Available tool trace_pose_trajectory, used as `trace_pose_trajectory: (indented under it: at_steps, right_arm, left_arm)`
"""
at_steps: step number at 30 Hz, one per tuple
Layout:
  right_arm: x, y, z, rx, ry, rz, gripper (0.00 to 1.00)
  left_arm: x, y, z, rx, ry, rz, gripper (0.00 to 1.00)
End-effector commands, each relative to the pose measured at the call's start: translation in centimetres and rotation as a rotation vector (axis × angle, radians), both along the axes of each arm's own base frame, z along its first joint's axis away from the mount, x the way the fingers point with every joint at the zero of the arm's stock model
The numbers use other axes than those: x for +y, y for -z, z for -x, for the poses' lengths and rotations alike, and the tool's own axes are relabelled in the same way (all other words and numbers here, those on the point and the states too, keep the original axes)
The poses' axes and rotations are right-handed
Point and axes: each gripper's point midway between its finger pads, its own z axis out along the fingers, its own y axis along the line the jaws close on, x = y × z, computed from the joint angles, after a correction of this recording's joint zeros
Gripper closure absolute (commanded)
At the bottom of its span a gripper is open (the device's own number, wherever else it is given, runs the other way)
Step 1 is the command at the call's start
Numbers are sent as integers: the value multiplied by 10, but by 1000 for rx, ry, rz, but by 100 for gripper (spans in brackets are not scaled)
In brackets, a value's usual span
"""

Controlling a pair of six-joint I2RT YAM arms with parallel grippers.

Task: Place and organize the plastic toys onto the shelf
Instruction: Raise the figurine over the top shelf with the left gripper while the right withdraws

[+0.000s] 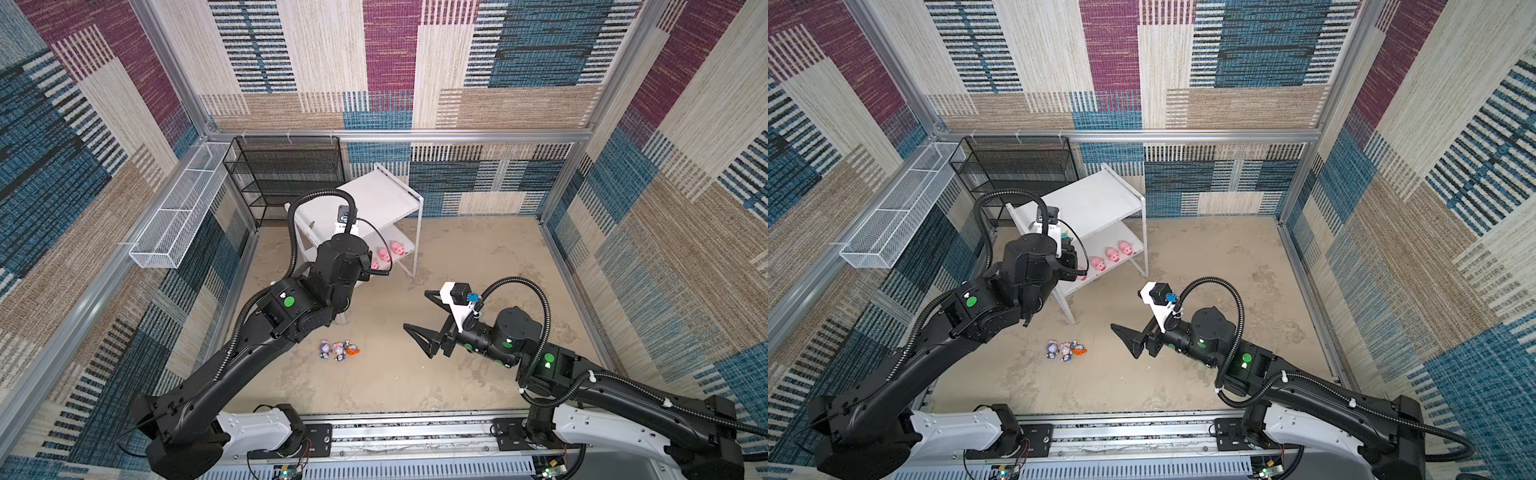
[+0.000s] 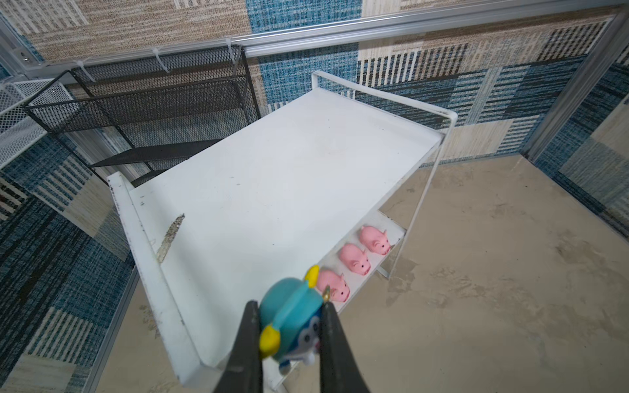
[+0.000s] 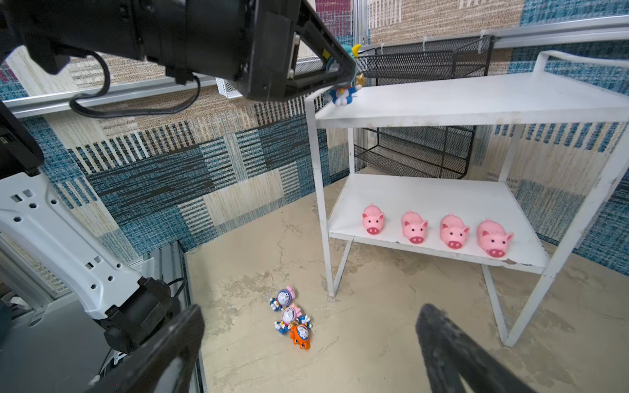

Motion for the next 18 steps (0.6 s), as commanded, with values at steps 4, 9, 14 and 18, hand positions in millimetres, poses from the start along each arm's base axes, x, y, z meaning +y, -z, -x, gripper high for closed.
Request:
trace_pose_trajectory:
  at_steps: [4,9,14,18]
  right_arm:
    - [-1,4,3,-10,-9,6,0]
    - [-3,7,2,-7,-3,3,0]
    - [-3,9,2,-7,3,2,0]
    - [-3,10,1,-7,8,3,0]
  left_arm:
    - [7,-9,-16,-53,19,55,100]
    - [10,0,-25,-36,40,92,100]
    - [10,4,-28,-43,56,121,100]
    - [9,7,-29,-49,61,127,100]
